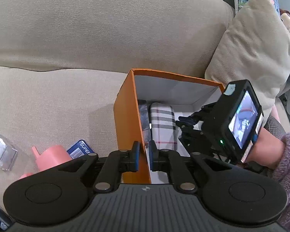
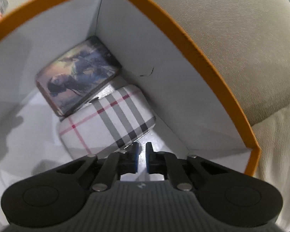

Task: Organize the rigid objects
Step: 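Open the right tool and withdraw both tools back to the pile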

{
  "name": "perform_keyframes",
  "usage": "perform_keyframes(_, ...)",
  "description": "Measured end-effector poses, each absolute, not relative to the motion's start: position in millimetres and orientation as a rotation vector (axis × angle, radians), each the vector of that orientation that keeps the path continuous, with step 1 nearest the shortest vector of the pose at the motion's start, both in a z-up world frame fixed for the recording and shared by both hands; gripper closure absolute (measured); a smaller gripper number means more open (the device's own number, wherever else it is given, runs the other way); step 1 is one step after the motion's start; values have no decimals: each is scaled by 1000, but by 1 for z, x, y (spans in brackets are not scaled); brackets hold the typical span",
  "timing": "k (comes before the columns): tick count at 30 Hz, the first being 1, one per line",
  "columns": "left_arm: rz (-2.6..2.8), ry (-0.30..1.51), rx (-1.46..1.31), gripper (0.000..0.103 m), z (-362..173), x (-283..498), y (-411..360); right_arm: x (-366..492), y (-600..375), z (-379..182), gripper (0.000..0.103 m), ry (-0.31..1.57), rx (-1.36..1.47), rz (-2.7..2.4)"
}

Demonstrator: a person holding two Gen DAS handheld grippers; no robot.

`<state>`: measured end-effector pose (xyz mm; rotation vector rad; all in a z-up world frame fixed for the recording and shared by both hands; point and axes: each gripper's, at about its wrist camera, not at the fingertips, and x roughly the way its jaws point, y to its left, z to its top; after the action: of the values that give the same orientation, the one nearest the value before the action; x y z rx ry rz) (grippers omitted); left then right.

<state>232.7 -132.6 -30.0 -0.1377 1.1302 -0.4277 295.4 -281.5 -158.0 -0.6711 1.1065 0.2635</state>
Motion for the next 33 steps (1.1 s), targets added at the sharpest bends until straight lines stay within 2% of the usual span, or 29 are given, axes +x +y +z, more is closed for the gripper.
perform_keyframes(9,-433,1125,-145,93,-29,232,-131,315,-280,-150,100,1106,-582,232)
perform_keyframes(17,-452,1073,-146,93,0,212,-112,286,-278,-99,98,1042,-416,190)
perform_keyframes(26,-351,1000,-160,93,41,172,-26,204,-247,-14,94,807,-61,282)
perform_keyframes(33,-225,1040,-204,93,30,135,38,153,-178,-1,90,790,63,374)
